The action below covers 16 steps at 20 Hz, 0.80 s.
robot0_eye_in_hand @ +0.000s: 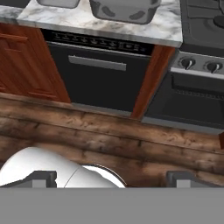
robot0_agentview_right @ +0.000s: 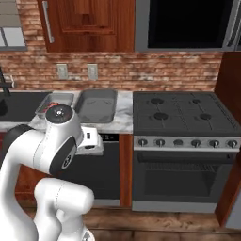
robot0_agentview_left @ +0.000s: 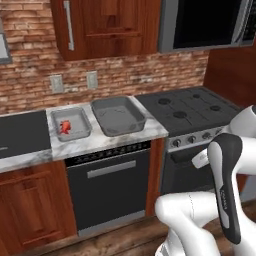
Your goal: Place one cucumber and one fish in each tupperware on the nearby counter, to pack two identical lunches.
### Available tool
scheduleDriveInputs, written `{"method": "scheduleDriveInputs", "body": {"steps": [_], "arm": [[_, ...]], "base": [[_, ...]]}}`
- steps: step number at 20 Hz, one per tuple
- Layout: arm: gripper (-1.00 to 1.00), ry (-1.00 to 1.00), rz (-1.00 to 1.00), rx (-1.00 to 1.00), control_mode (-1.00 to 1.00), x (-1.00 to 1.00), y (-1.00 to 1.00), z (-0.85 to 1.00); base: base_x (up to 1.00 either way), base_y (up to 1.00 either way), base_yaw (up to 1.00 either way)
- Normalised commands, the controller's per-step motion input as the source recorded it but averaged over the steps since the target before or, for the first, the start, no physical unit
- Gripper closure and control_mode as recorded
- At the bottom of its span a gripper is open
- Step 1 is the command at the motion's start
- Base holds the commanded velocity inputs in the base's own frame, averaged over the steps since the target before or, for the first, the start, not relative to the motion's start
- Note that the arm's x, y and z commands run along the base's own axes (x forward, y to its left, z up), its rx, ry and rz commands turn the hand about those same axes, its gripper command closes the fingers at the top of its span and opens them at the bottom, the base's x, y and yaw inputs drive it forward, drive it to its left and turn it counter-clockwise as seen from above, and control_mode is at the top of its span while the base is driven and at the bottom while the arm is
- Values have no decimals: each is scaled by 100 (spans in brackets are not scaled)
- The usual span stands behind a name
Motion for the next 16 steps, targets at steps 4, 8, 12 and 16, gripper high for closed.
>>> {"method": "scheduleDriveInputs", "body": {"steps": [4, 8, 12, 16], "arm": [[-100, 0, 0, 0, 100, 0, 0, 0], [-100, 0, 0, 0, 100, 0, 0, 0], [-100, 0, 0, 0, 100, 0, 0, 0], [-100, 0, 0, 0, 100, 0, 0, 0]], "base": [[0, -100, 0], [-2, -99, 0], [-50, -67, 8], [-82, -25, 10]]}}
